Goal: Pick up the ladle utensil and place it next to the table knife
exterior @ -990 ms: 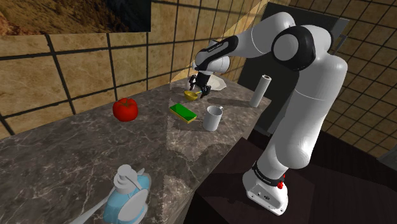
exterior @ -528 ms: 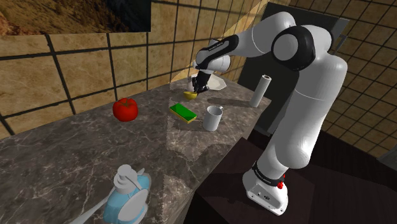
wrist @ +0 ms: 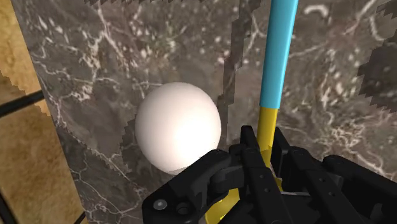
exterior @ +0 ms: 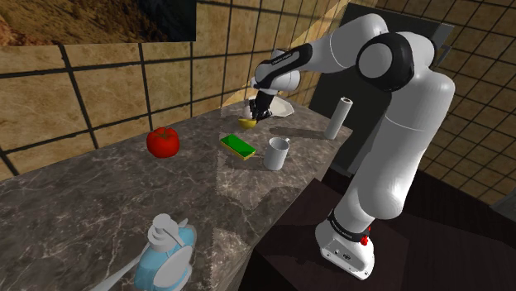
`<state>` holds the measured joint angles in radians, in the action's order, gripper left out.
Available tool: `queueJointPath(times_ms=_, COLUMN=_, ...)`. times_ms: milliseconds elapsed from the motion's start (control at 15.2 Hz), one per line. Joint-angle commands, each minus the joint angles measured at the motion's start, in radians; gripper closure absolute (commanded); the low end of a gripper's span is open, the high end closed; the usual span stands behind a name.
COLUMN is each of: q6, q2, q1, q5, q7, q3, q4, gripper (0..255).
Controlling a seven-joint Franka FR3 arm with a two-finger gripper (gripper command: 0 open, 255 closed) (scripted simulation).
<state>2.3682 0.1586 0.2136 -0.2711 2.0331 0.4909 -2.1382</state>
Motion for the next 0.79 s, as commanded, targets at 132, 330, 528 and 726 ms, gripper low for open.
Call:
queueJointPath(times_ms=132, q6=-0.046, q2=-0.035, q1=0.005, q5=0.034, q7=-0.026, q3=0.008, q4=0.016, gripper=255)
queueJointPath(times_ms=330, q6=-0.081, q2=-0.058, q1=0.008, q5=0.055, q7=-0.043, q3=0.011, q4=0.033, gripper=255)
queueJointPath(times_ms=528, q6=-0.117, q2=-0.079, q1=0.010, q5=0.074, q7=-0.060, q3=0.014, q4=0.051, gripper=255)
queueJointPath(times_ms=726, q6=-0.153, q2=-0.099, q1=0.012, q5=0.092, q7=-0.074, q3=0.015, q4=0.072, gripper=255)
